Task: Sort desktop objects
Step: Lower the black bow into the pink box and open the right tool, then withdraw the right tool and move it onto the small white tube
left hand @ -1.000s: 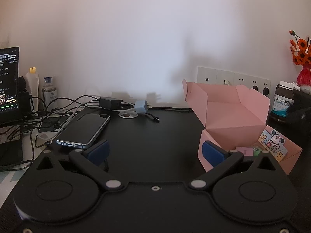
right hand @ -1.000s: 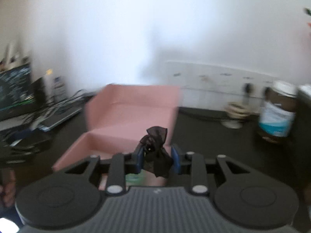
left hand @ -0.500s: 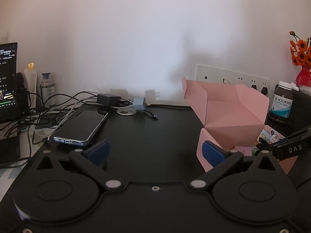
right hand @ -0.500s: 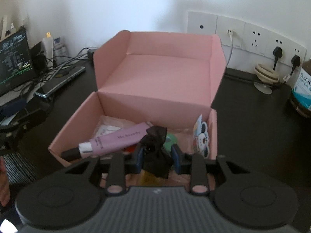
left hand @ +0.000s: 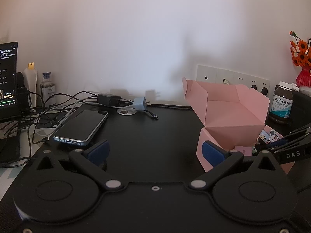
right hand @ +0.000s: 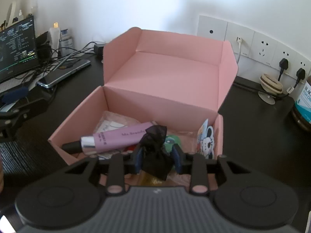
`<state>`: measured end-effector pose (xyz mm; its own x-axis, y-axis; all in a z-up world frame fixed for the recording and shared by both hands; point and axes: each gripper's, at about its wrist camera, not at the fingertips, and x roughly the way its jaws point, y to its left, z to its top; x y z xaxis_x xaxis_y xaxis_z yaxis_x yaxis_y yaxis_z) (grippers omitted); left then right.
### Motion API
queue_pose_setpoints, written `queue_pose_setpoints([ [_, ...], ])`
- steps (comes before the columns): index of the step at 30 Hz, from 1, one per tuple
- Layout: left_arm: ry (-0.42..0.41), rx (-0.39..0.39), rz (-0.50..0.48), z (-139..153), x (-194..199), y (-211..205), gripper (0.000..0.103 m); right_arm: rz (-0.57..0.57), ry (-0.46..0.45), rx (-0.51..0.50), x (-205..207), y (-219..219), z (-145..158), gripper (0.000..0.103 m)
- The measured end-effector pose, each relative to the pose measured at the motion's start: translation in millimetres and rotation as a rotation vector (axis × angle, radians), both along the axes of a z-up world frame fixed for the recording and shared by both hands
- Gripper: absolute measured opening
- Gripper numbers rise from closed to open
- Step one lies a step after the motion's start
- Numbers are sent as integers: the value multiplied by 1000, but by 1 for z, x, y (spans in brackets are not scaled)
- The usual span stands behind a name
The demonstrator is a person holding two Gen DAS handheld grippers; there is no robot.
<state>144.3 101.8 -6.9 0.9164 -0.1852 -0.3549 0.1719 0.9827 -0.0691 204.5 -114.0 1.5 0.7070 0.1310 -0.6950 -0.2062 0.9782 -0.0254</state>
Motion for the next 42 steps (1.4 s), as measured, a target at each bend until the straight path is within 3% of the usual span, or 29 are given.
queue_pose_setpoints([
  [4, 1, 0, -1, 0, 0, 0, 103, -3, -37, 11, -5, -1, 4, 43],
  [13, -3, -1, 3, 0, 0, 0, 103, 0, -191, 63, -21, -9, 30, 79],
  [15, -5, -1, 3, 0, -1, 0, 103, -6, -249, 93, -30, -19, 38, 90],
  [21, -8, 0, 6, 0, -2, 0, 103, -49, -354, 151, -65, -67, 51, 102],
  [26, -7, 2, 12, 0, -2, 0, 103, -167, -377, 120, -98, -125, 47, 102],
  [31, -7, 11, 19, 1, -2, -2, 103, -273, -328, 129, -129, -180, 23, 102],
  [35, -6, 23, 18, 0, -2, -4, 103, -349, -276, 59, -139, -202, -1, 102],
  [40, -1, 21, 21, 0, -1, -3, 103, -406, -195, 55, -130, -219, -22, 100],
  [42, -2, 19, 24, 0, -1, -3, 103, -432, -182, 40, -124, -221, -27, 90],
])
